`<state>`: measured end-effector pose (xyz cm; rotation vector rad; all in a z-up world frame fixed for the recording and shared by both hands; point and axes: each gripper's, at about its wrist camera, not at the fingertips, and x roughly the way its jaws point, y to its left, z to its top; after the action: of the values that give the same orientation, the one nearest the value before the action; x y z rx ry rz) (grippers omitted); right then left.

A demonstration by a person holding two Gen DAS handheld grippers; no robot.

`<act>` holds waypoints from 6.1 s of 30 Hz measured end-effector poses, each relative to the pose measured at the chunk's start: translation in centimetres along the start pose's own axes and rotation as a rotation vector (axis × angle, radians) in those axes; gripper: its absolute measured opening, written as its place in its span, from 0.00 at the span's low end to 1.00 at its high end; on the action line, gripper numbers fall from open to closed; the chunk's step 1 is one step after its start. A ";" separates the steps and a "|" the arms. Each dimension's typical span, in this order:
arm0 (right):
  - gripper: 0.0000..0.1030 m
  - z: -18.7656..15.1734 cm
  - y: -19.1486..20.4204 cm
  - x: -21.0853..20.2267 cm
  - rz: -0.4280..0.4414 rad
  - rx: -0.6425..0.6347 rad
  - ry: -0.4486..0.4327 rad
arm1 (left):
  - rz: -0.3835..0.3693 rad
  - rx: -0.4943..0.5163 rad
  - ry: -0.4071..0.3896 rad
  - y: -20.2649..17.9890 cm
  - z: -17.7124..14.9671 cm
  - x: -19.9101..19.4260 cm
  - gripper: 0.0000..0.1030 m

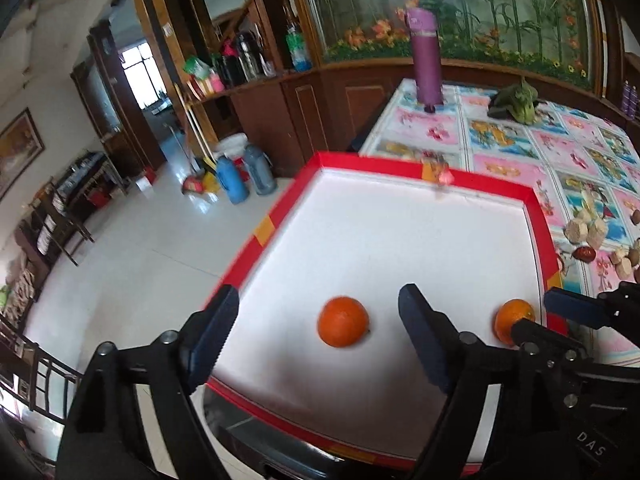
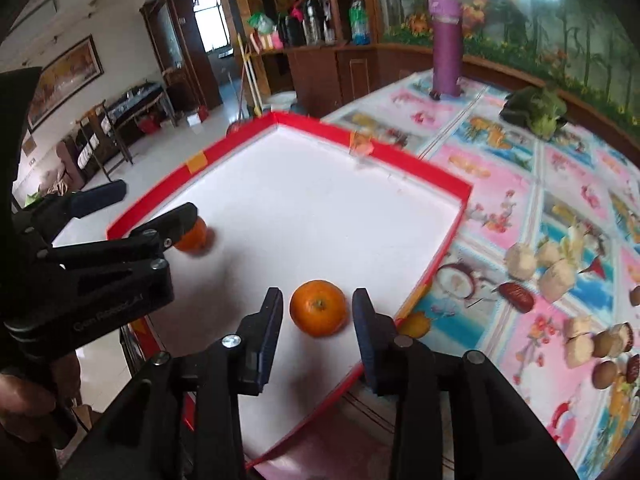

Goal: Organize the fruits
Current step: 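Carry both oranges over the white tray and open both grippers to drop them, then move both grippers back over the food on the tablecloth, then grasp a beige round biscuit with the left gripper while the right gripper grasps a red date, then carry biscuit and date over the tray and open both grippers to drop them, then grasp a brown round nut with the right gripper while the left gripper grasps another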

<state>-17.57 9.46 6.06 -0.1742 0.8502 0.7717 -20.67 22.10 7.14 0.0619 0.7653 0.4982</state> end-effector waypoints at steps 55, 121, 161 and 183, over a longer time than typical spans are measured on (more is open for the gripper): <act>0.42 -9.2 -25.5 -10.4 -0.319 0.424 -0.049 | -0.495 0.413 0.144 -25.5 2.0 0.2 0.83; 0.16 6.3 -3.2 6.9 0.058 0.142 0.074 | -0.268 0.029 0.187 -0.9 3.5 8.5 0.28; 0.35 -3.3 -17.3 -10.7 -0.244 0.321 -0.142 | -0.287 0.230 0.022 -12.5 3.3 -1.5 0.82; 0.34 -7.3 -21.2 -7.3 -0.160 0.358 -0.004 | -0.471 0.364 0.133 -21.0 2.1 -1.5 0.82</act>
<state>-10.72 -12.90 3.31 0.0774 0.9443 0.4605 -11.54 3.12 4.78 0.1831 0.9608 -0.0893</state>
